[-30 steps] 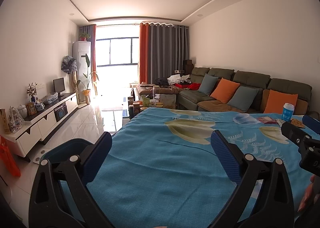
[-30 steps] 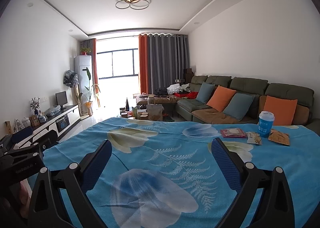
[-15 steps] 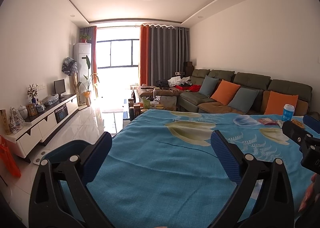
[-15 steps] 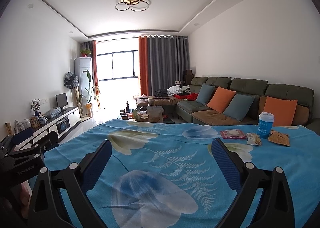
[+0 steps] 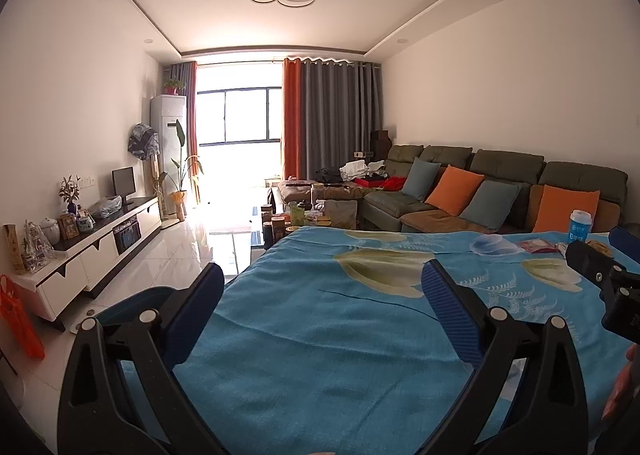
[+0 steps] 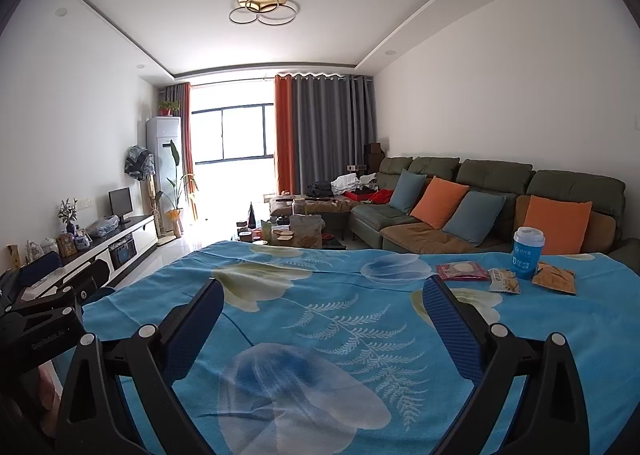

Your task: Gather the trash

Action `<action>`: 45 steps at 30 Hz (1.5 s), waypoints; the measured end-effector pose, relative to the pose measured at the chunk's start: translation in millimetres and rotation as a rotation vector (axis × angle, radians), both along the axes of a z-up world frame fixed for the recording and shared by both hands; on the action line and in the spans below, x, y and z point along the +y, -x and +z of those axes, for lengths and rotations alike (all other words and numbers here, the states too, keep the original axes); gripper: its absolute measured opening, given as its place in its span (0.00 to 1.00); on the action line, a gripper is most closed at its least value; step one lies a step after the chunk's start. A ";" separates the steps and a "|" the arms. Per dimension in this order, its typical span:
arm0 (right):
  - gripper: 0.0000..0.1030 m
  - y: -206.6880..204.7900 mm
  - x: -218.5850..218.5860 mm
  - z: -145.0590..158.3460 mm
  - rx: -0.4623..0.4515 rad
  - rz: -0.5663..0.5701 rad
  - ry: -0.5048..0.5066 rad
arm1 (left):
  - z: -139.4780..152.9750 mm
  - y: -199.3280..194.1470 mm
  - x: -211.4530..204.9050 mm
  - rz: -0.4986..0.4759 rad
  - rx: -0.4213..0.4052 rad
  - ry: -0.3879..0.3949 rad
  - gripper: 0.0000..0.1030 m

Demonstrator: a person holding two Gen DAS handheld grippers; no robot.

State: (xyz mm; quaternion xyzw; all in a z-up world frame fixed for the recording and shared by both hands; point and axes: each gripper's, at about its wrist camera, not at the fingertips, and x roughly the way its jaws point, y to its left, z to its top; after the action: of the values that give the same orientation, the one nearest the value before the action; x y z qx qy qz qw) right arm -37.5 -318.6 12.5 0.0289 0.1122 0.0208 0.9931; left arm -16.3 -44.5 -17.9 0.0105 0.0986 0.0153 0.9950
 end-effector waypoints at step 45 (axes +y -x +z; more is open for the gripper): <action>0.93 2.2 1.2 0.3 -0.012 0.005 -0.005 | 3.5 -0.3 -0.4 -0.004 0.000 0.007 0.94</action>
State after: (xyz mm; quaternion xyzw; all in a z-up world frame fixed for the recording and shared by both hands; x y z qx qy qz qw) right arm -39.6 -317.4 12.8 0.0311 0.1061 0.0236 0.9936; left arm -16.1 -44.8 -14.5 0.0074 0.0986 0.0132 0.9950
